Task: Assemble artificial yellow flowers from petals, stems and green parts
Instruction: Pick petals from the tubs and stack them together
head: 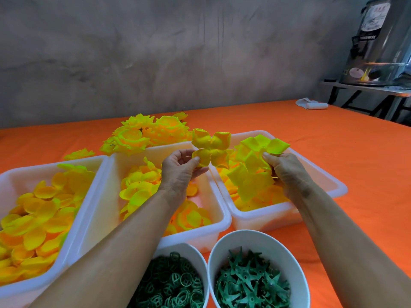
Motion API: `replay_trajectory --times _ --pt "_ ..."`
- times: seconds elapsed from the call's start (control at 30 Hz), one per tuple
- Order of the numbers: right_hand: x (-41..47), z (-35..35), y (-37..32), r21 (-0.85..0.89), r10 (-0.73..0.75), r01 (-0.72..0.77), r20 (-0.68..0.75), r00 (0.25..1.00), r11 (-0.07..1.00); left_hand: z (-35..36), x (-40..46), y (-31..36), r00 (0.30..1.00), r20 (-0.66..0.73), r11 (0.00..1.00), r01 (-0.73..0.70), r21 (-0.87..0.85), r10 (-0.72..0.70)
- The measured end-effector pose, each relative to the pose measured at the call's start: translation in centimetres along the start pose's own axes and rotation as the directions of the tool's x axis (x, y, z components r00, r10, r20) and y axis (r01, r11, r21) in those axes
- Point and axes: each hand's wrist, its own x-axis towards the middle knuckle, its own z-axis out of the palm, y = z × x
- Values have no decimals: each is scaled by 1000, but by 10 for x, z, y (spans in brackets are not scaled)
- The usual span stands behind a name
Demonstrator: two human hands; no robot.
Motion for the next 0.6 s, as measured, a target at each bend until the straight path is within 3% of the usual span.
replay_trajectory --times 0.1,0.17,0.27,0.33,0.4,0.6 --pt "1 2 1 -58 -21 23 32 999 998 0 0 0 1000 -1 1000 2 3 -2" --pt "1 2 4 -214 -45 62 81 996 975 0 0 -1 1000 6 1000 4 1 -4" --pt "0 7 5 -520 -9 117 206 979 846 -1 0 -2 1000 9 1000 2 6 -2" --pt "2 9 5 -660 3 132 200 980 740 -1 1 -3 1000 0 1000 7 6 -7" --pt "3 9 3 -669 -47 149 168 985 728 0 1 -4 1000 1 1000 9 15 -9" --pt "2 6 2 -506 -206 206 57 977 838 7 -2 1 998 59 995 -29 98 23"
